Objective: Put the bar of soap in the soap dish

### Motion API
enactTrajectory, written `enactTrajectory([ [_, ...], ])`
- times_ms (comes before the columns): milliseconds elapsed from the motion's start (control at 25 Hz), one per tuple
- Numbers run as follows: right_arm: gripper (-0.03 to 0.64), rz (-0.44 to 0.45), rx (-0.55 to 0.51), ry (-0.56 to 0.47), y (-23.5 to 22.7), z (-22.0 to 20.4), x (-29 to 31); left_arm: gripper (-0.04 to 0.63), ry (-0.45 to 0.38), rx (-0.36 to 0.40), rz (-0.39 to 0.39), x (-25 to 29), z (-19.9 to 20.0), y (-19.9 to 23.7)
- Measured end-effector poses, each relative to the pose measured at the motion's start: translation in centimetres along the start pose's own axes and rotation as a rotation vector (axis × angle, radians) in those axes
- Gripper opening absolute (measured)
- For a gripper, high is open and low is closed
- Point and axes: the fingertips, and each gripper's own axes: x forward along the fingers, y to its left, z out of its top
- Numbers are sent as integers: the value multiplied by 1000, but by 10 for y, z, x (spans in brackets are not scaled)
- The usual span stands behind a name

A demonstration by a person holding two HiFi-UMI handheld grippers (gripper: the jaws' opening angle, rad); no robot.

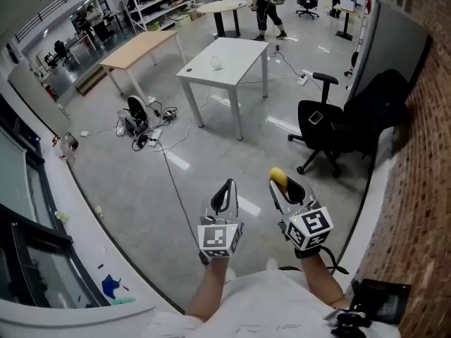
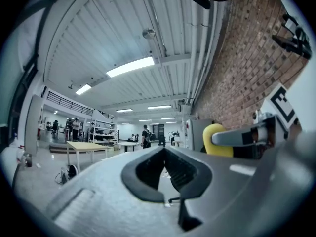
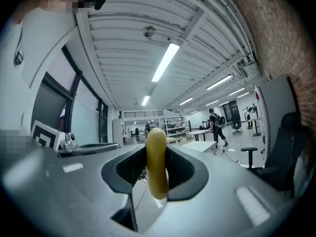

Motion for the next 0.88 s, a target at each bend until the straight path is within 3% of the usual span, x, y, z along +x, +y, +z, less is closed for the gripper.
enactTrajectory([
  [440, 123, -148, -228, 112, -51, -29, -1, 0, 33, 45, 131, 19, -16, -24],
  [880, 123, -108, -205, 152, -71, -51, 80, 1, 97, 46, 143, 75, -52, 30],
])
